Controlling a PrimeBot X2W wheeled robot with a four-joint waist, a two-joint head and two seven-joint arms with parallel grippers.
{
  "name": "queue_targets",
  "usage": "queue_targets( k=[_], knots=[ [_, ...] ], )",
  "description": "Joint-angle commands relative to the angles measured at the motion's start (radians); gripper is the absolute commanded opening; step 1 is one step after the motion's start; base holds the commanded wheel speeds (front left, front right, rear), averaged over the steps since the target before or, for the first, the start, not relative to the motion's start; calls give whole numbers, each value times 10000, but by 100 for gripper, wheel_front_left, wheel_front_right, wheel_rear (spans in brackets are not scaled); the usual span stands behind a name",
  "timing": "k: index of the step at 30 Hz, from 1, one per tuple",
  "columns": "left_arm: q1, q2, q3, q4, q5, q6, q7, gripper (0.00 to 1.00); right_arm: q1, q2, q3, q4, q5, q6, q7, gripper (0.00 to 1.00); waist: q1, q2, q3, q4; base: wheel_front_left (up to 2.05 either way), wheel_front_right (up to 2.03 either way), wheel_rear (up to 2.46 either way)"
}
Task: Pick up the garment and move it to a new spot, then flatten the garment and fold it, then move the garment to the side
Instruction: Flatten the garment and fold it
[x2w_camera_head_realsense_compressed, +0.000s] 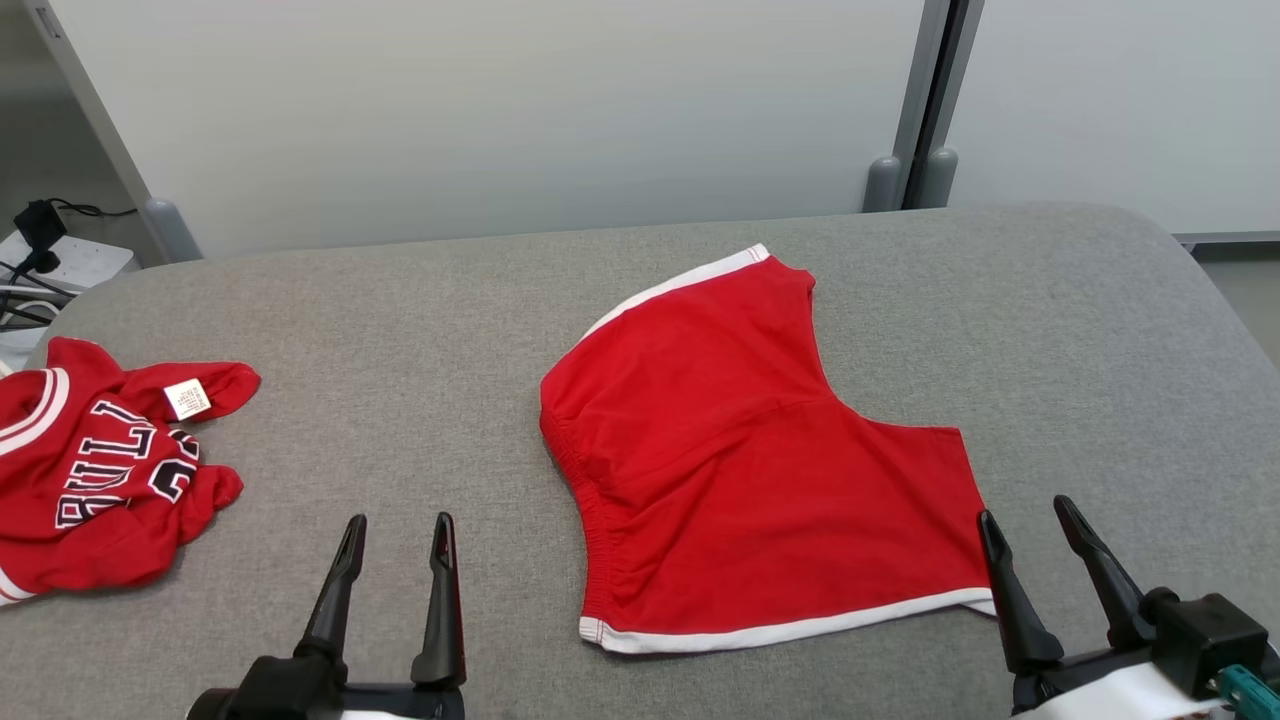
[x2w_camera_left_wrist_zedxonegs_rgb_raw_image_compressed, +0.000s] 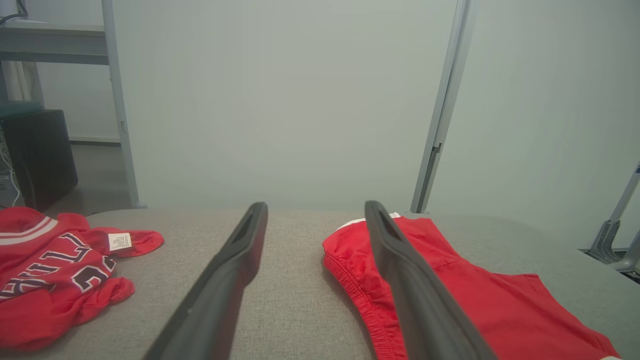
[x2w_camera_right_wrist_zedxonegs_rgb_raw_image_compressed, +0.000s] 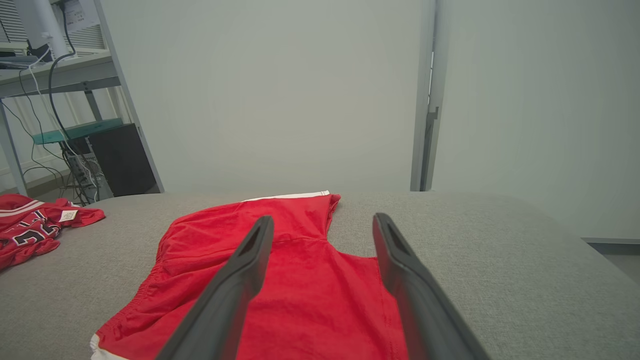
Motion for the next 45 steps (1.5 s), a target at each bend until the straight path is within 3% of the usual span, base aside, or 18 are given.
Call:
queue_targets(
  k=[1,30,39,45],
  knots=[
    [-172,1,292,-280,21,99,-50,100,-35,-159,159,-380,134,-2,-135,100,0,0,-41,-13,0,0,0],
    [-135,-1,-169,592,646,-75,-51,100,176,-355,171,-390,467,-2,-135,100,0,0,89,18,0,0,0],
    [-1127,-1,-1187,3139,648,-1279,-51,100,18,-351,165,-243,471,-2,-135,100,0,0,483,-48,0,0,0],
    [-2473,-1,-2047,5243,500,-1630,-49,100,-348,-463,279,-261,486,-2,-135,100,0,0,1002,-209,0,0,0]
  ],
)
